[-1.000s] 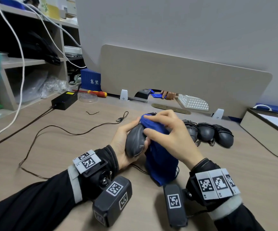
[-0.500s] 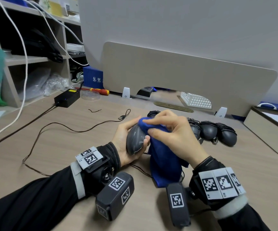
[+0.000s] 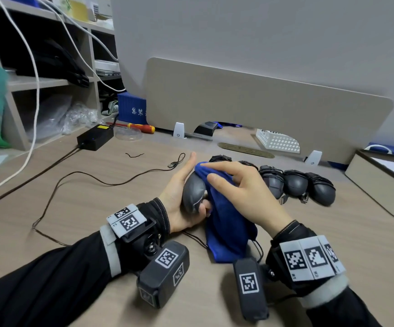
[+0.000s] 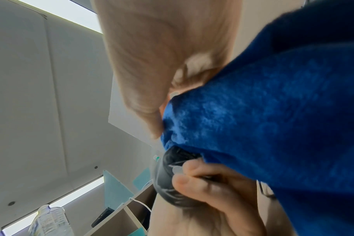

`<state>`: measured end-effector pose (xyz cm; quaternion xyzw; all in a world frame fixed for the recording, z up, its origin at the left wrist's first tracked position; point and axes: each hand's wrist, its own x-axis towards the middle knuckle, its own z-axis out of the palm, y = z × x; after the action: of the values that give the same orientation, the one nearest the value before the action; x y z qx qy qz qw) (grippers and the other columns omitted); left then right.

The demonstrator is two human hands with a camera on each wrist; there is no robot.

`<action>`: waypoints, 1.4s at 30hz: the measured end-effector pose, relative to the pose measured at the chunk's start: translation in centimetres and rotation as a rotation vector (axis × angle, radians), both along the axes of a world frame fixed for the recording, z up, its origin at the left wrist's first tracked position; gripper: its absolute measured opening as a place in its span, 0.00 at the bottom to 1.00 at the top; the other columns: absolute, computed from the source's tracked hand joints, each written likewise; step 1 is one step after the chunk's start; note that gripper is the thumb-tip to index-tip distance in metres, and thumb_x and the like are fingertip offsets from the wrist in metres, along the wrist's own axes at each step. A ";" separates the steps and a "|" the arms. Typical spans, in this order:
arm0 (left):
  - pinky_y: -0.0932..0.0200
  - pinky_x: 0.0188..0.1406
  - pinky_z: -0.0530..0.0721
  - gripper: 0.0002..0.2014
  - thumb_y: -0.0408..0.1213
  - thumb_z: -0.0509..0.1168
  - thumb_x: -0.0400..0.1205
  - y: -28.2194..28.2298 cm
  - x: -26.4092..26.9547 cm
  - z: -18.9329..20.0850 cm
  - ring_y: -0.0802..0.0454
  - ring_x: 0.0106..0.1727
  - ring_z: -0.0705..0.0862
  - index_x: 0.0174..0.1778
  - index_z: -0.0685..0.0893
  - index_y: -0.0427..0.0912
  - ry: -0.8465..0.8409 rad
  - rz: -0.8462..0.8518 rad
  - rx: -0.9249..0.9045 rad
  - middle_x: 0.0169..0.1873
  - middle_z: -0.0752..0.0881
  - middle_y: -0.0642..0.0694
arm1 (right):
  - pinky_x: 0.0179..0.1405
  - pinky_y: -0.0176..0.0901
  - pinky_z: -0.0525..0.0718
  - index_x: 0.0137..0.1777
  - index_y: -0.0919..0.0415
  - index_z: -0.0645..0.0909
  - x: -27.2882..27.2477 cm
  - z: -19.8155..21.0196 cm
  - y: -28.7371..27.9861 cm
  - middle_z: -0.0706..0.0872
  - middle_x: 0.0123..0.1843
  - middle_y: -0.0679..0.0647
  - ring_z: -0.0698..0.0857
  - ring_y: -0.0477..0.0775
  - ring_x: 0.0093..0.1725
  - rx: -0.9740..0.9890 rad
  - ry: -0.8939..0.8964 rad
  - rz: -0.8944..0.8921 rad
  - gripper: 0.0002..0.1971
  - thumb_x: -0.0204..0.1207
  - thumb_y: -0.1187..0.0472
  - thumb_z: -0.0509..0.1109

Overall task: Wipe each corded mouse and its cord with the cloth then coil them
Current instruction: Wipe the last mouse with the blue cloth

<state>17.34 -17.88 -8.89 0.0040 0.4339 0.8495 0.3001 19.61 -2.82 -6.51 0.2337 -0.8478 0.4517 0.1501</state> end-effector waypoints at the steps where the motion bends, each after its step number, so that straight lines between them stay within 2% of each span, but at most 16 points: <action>1: 0.67 0.13 0.75 0.26 0.67 0.65 0.77 -0.2 -0.1 0.0 0.53 0.19 0.79 0.45 0.86 0.43 -0.037 0.011 0.009 0.29 0.81 0.46 | 0.65 0.42 0.81 0.63 0.49 0.89 0.1 0.0 -0.1 0.90 0.56 0.42 0.85 0.41 0.61 0.021 -0.007 0.023 0.14 0.79 0.60 0.71; 5: 0.60 0.28 0.81 0.23 0.59 0.69 0.76 -1.0 -0.5 -0.1 0.46 0.27 0.83 0.32 0.87 0.38 -0.053 0.045 -0.040 0.28 0.84 0.43 | 0.58 0.36 0.79 0.57 0.53 0.91 1.0 0.1 -0.7 0.87 0.49 0.50 0.85 0.46 0.53 0.134 -0.046 0.181 0.13 0.75 0.61 0.73; 7: 0.63 0.21 0.79 0.22 0.56 0.69 0.76 -0.9 -0.5 -0.1 0.48 0.23 0.81 0.33 0.86 0.38 -0.065 0.066 -0.033 0.26 0.82 0.44 | 0.56 0.36 0.79 0.56 0.53 0.92 0.7 -0.1 -0.8 0.86 0.47 0.49 0.85 0.46 0.52 0.080 -0.013 0.136 0.12 0.74 0.62 0.74; 10: 0.69 0.14 0.73 0.16 0.53 0.69 0.78 -0.1 -0.3 -0.3 0.53 0.19 0.78 0.36 0.83 0.43 -0.073 0.085 -0.009 0.23 0.79 0.48 | 0.57 0.41 0.81 0.55 0.51 0.92 0.1 -0.3 -0.6 0.86 0.47 0.52 0.85 0.47 0.51 -0.012 0.047 -0.019 0.12 0.75 0.65 0.75; 15: 0.59 0.30 0.81 0.23 0.58 0.68 0.76 -0.5 -0.4 -0.4 0.46 0.29 0.84 0.34 0.88 0.38 -0.083 0.055 -0.019 0.29 0.84 0.42 | 0.51 0.32 0.77 0.53 0.48 0.93 1.1 0.2 -1.0 0.83 0.44 0.52 0.84 0.45 0.46 0.115 -0.061 0.166 0.13 0.74 0.66 0.76; 19: 0.60 0.30 0.82 0.20 0.56 0.68 0.77 -0.3 -0.5 -0.6 0.48 0.29 0.84 0.39 0.86 0.40 -0.072 0.095 -0.015 0.29 0.84 0.44 | 0.50 0.35 0.77 0.55 0.49 0.93 0.5 0.0 -0.9 0.83 0.44 0.54 0.84 0.46 0.46 0.018 -0.013 0.042 0.13 0.74 0.65 0.76; 24: 0.54 0.36 0.83 0.28 0.59 0.67 0.76 -1.2 -0.7 -0.3 0.45 0.31 0.86 0.27 0.89 0.35 -0.097 0.057 0.007 0.29 0.85 0.40 | 0.49 0.32 0.77 0.48 0.50 0.94 1.7 0.2 -1.4 0.80 0.44 0.54 0.82 0.47 0.45 0.158 -0.080 0.182 0.12 0.72 0.69 0.79; 26: 0.54 0.38 0.84 0.28 0.60 0.68 0.77 -1.3 -1.0 -0.4 0.44 0.33 0.87 0.32 0.90 0.34 -0.094 0.054 0.015 0.33 0.87 0.39 | 0.50 0.31 0.78 0.48 0.50 0.94 1.4 0.1 -1.4 0.81 0.45 0.55 0.83 0.46 0.45 0.083 -0.054 0.123 0.12 0.72 0.69 0.79; 29: 0.56 0.42 0.85 0.26 0.59 0.72 0.74 -1.1 -1.1 -0.5 0.45 0.39 0.86 0.49 0.87 0.36 -0.102 0.059 0.044 0.40 0.87 0.40 | 0.55 0.38 0.82 0.50 0.53 0.93 1.1 0.0 -1.1 0.83 0.46 0.55 0.86 0.47 0.48 -0.005 -0.017 0.069 0.11 0.73 0.70 0.78; 31: 0.57 0.38 0.84 0.25 0.61 0.72 0.73 -1.1 -1.3 -0.4 0.47 0.38 0.85 0.50 0.86 0.40 -0.066 0.040 -0.001 0.40 0.86 0.42 | 0.56 0.40 0.83 0.50 0.53 0.93 1.3 0.1 -1.2 0.83 0.47 0.54 0.86 0.48 0.50 -0.015 0.002 0.064 0.11 0.74 0.69 0.77; 32: 0.59 0.31 0.81 0.23 0.61 0.70 0.74 -1.0 -1.3 -0.3 0.49 0.33 0.82 0.47 0.85 0.42 -0.034 0.040 -0.045 0.36 0.84 0.44 | 0.56 0.41 0.83 0.50 0.52 0.93 1.3 0.1 -1.2 0.84 0.48 0.55 0.86 0.48 0.51 -0.023 0.022 0.049 0.11 0.74 0.69 0.77; 33: 0.62 0.23 0.73 0.21 0.61 0.67 0.76 -0.9 -1.2 -0.2 0.51 0.29 0.79 0.44 0.84 0.44 0.007 0.034 -0.090 0.32 0.81 0.46 | 0.56 0.42 0.83 0.51 0.49 0.93 1.2 0.2 -1.1 0.84 0.48 0.55 0.86 0.48 0.51 -0.033 0.051 0.019 0.12 0.75 0.68 0.77; 35: 0.67 0.17 0.59 0.17 0.59 0.62 0.80 -0.3 -0.9 -0.1 0.55 0.24 0.73 0.39 0.80 0.47 0.063 0.015 -0.138 0.26 0.75 0.50 | 0.58 0.45 0.83 0.52 0.44 0.91 1.0 0.4 -0.9 0.84 0.49 0.56 0.85 0.48 0.52 -0.039 0.091 -0.027 0.14 0.76 0.66 0.76; 37: 0.68 0.13 0.59 0.17 0.57 0.60 0.80 -0.1 -0.8 -0.2 0.56 0.22 0.72 0.36 0.79 0.47 0.037 0.018 -0.146 0.25 0.74 0.50 | 0.57 0.44 0.83 0.52 0.45 0.92 1.1 0.5 -0.8 0.84 0.48 0.57 0.85 0.50 0.52 -0.042 0.073 0.006 0.13 0.76 0.66 0.76; 40: 0.67 0.13 0.63 0.20 0.59 0.62 0.77 -0.7 -1.3 -0.4 0.55 0.23 0.72 0.39 0.79 0.42 -0.065 0.040 -0.105 0.28 0.75 0.48 | 0.52 0.38 0.81 0.48 0.47 0.93 1.3 0.3 -0.9 0.81 0.46 0.56 0.84 0.49 0.47 0.041 0.021 0.090 0.11 0.72 0.65 0.76; 42: 0.67 0.12 0.65 0.23 0.59 0.64 0.76 -1.2 -1.8 -0.4 0.55 0.23 0.71 0.39 0.79 0.39 -0.131 0.064 -0.062 0.29 0.75 0.48 | 0.52 0.41 0.81 0.45 0.46 0.93 1.2 0.0 -1.0 0.81 0.45 0.54 0.84 0.49 0.46 0.103 0.002 0.074 0.10 0.69 0.62 0.76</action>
<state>15.53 -19.07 -9.32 -0.0747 0.4396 0.8431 0.3007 20.86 -3.80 -6.47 0.2728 -0.8606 0.4125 0.1221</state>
